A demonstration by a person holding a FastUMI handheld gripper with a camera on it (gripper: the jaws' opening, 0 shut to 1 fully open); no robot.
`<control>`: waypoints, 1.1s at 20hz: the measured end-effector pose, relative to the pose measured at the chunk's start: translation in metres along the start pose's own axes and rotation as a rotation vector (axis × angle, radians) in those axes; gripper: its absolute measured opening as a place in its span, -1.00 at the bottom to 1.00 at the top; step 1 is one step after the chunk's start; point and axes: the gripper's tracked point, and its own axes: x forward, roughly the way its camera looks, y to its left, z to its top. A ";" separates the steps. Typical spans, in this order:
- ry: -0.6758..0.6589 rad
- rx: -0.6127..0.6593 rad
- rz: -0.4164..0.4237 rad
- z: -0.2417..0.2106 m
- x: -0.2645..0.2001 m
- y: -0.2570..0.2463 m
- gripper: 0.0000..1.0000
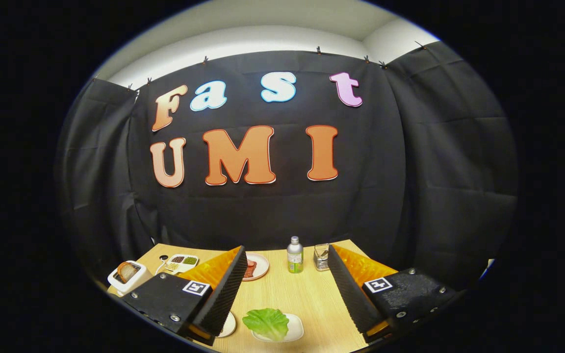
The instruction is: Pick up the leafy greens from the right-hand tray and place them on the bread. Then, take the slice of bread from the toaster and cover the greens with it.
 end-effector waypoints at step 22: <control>0.550 -0.155 0.099 -0.183 0.054 0.033 0.98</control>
